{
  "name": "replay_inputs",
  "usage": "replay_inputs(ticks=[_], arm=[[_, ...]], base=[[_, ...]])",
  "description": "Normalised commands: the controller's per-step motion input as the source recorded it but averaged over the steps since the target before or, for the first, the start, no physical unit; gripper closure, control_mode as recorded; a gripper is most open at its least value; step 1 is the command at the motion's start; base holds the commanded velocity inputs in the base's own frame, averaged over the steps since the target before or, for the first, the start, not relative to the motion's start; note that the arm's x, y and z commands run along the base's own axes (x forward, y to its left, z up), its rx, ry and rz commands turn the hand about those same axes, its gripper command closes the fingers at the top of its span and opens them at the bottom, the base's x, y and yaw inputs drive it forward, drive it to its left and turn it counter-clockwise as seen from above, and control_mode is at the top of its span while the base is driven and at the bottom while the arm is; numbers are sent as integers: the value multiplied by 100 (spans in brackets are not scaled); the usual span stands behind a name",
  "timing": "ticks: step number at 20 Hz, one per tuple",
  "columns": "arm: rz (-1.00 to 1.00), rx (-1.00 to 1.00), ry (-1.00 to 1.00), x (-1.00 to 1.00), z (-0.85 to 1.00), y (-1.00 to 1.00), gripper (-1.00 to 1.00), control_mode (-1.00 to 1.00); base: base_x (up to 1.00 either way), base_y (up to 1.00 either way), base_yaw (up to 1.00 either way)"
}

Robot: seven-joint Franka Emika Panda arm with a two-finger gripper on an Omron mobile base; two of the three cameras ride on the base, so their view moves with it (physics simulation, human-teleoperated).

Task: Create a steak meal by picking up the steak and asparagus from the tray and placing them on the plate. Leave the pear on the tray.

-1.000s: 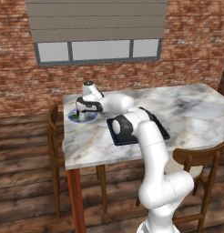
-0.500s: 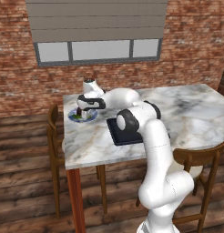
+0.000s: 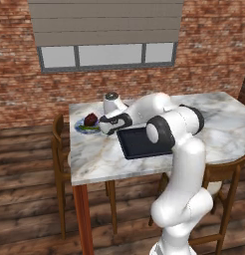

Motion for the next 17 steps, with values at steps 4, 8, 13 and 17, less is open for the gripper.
replay_inputs(ticks=[4, 8, 13, 17], arm=[[0, 13, -39, -100, 77, -47, -100, -100], [0, 11, -28, -87, 100, -29, -100, -100], [0, 7, -14, -75, 100, -20, -100, -100], [0, 4, -5, -86, 100, -24, -100, -100]], base=[[0, 0, 0], [0, 0, 0], [0, 0, 0], [0, 0, 0]])
